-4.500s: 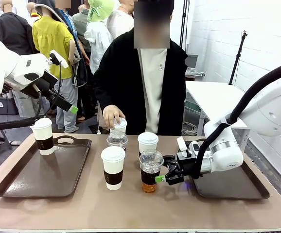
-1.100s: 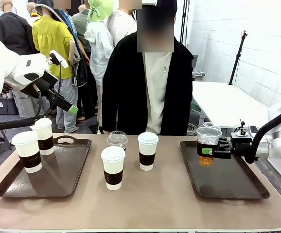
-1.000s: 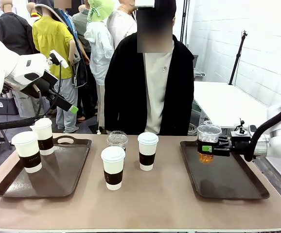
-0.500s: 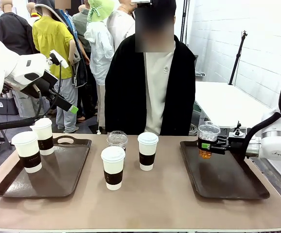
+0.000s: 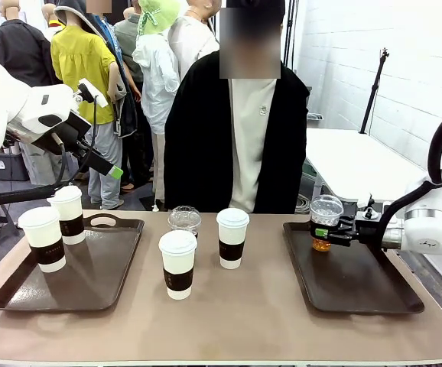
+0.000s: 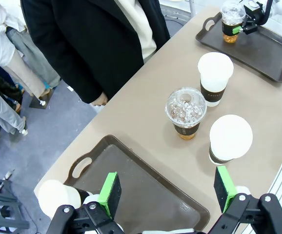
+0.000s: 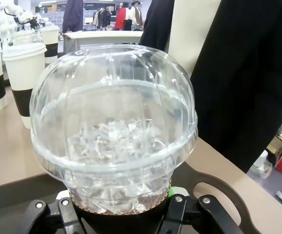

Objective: Distribute the coffee onto the tray.
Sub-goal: Pick up one iced Americano and place it on the right Handle tray.

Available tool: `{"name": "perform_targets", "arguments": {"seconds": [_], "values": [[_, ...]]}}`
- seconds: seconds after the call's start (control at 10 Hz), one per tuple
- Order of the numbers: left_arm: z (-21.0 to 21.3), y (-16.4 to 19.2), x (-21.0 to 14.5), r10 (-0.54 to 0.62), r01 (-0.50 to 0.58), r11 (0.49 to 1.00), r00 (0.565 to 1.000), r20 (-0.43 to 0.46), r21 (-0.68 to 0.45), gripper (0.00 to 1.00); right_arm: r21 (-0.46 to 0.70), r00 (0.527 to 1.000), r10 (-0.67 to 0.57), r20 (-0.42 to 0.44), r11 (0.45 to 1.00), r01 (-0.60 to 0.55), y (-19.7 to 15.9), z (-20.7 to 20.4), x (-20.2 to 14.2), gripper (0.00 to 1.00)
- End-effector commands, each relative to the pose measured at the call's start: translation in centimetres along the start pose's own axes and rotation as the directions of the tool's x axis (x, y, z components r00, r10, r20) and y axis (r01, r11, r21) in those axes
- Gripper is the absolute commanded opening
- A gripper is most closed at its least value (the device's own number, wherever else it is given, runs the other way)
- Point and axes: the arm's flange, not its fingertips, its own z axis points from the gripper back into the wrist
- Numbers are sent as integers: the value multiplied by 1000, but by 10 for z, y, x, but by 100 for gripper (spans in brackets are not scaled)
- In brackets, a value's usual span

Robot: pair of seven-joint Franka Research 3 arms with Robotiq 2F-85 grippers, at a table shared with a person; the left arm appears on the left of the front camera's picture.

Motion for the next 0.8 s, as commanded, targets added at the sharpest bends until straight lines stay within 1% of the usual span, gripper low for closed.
{"name": "perform_targets", "arguments": {"seconds": [0.0,0.3,0.4,0.7], "values": [[0,1,0,9,-9,1000,1000,-1,-4,100,-40,999,16,44,999,-15,-8,-8,-2,62],[0,1,0,9,-9,1000,1000,-1,-4,100,-58,998,23,66,998,-20,-16,-10,-10,62],[0,1,0,9,-9,1000,1000,-1,-4,100,-83,997,5,76,997,1,-19,-10,-13,62],[0,1,0,9,-9,1000,1000,-1,-4,100,-86,995,-47,82,995,54,-23,-6,-16,62]]}}
